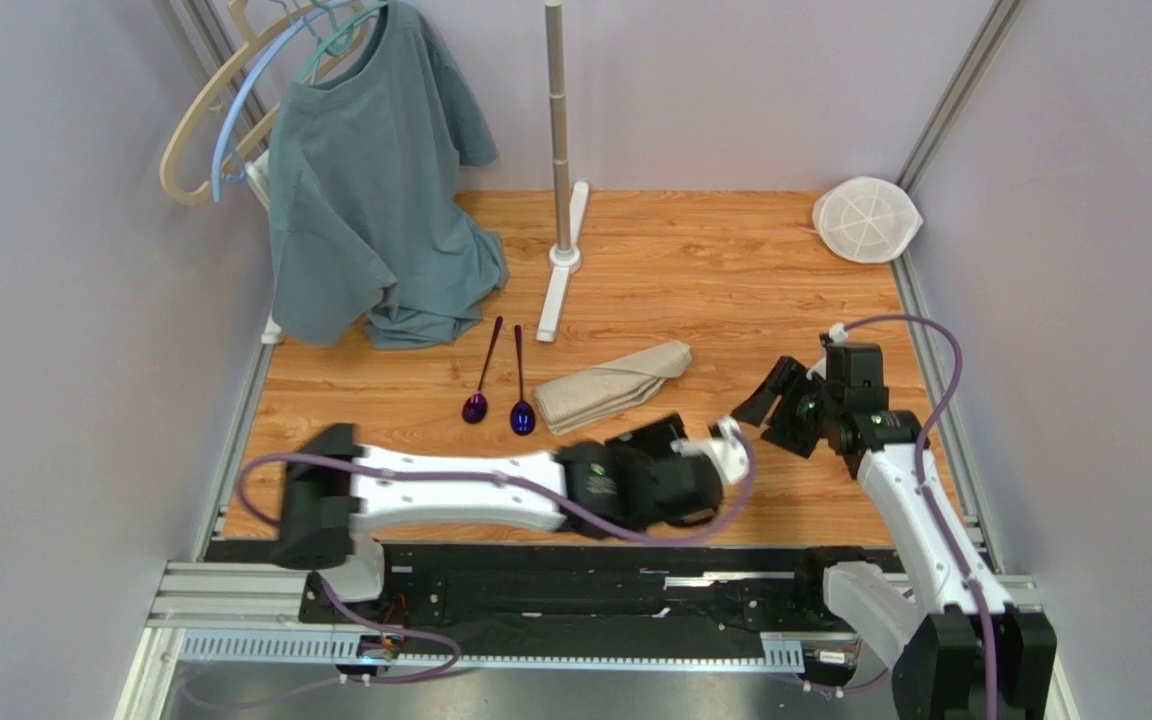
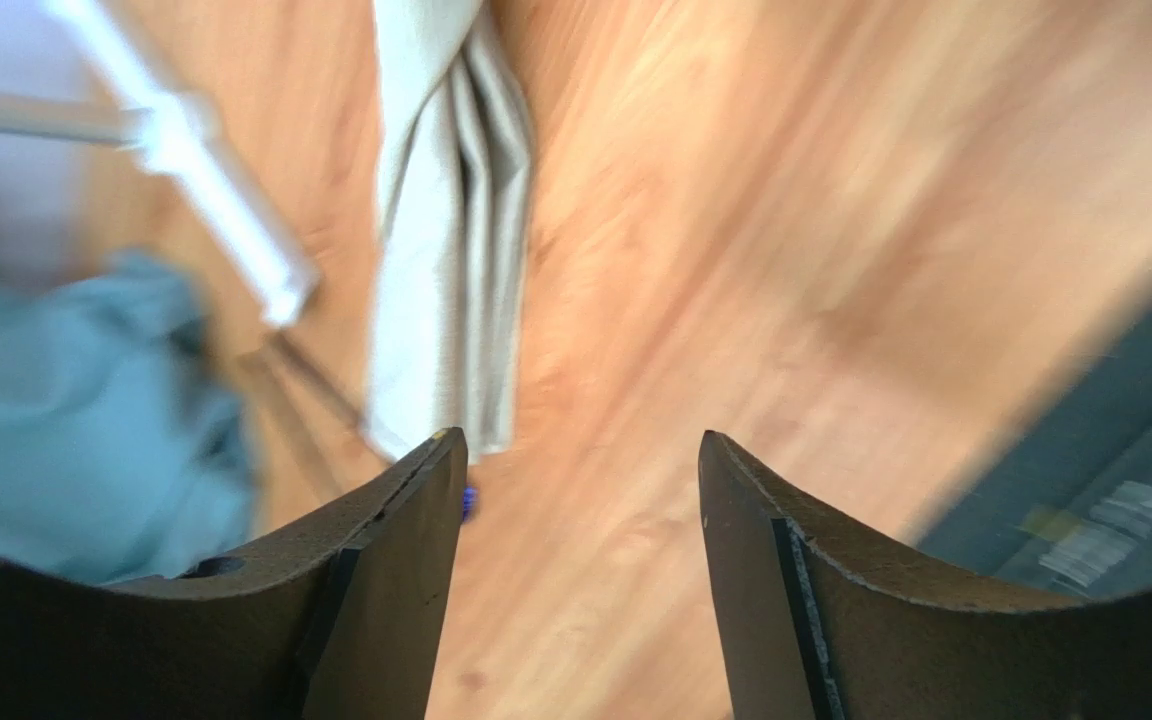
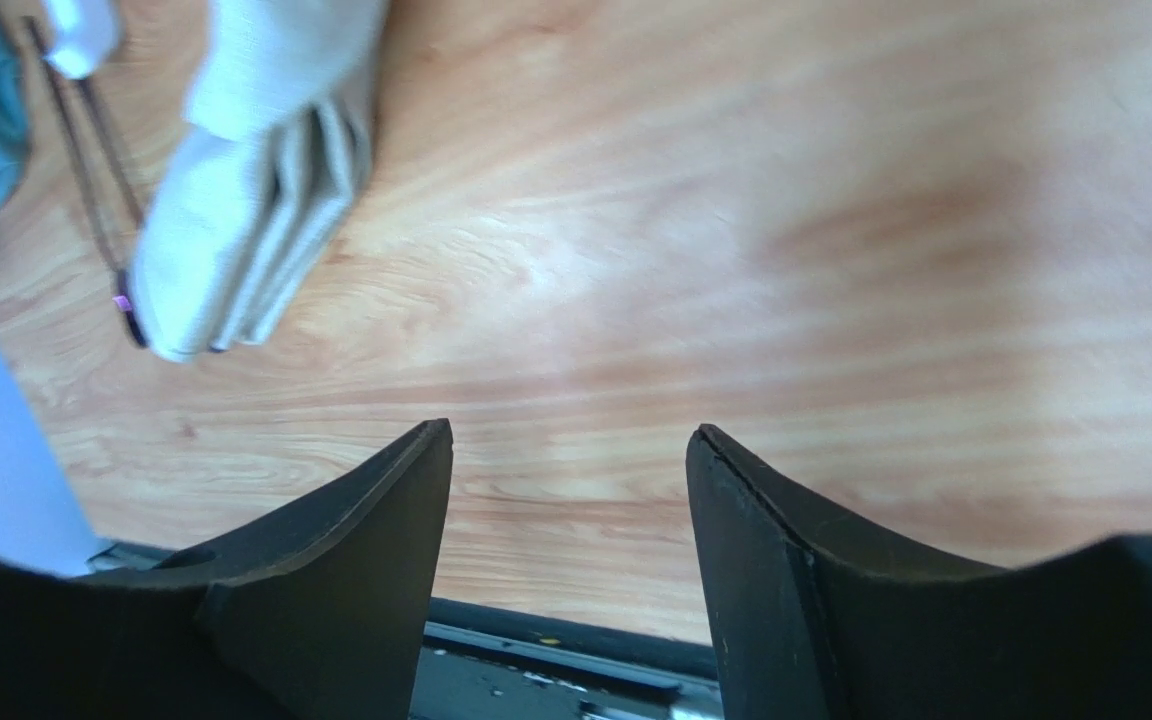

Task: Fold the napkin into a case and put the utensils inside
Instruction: Turn over the smaller rectangle-folded napkin at the center of the board, then rotate the smaller rectangle-folded napkin at the center of the board.

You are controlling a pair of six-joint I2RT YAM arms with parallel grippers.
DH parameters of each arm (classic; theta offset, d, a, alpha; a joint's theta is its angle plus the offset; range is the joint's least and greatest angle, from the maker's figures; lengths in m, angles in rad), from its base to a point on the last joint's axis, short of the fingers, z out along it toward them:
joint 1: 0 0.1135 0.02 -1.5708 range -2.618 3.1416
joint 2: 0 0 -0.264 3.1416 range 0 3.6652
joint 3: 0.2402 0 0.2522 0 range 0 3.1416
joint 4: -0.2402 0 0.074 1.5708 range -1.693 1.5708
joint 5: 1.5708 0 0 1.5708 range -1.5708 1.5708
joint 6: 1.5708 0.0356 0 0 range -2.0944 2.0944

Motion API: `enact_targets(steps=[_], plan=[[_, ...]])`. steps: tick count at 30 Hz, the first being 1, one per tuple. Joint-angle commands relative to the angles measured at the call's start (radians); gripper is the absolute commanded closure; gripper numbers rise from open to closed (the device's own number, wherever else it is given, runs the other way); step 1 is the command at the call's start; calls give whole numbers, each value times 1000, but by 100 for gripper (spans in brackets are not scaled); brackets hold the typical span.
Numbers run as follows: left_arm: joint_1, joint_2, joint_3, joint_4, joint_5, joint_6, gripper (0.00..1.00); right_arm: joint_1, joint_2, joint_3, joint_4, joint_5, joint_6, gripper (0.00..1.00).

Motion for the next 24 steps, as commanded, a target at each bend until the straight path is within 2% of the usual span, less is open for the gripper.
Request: enact_targets(steps=[1,2,4,5,7,9,12,14,19,20,24], plan=[[195,-313,-46,37,489,-180,34,17,142,129,160,-124,-21,38],[285,-335,-56,55,565,-191,34,19,169,145,163,-122,-26,39],[379,-373,-93,75,704,-216,34,25,243,195,191,-147,-24,39],[469,-379,-106,109,752,-242,41,31,263,214,200,-150,-18,38],[548,-367,-138,141,865,-282,50,51,321,240,255,-174,17,39],[646,-340,-147,181,930,-331,55,84,411,310,281,-209,29,39],[727,-260,-129,221,988,-388,63,131,507,407,320,-234,58,39],[754,-185,-89,232,1051,-438,71,151,600,483,329,-243,86,42],[783,-83,-75,291,995,-478,75,214,809,619,326,-240,121,51],[787,-77,-86,310,990,-490,75,217,835,640,311,-239,132,60],[815,-42,-81,351,1039,-518,76,229,915,699,292,-223,140,69]])
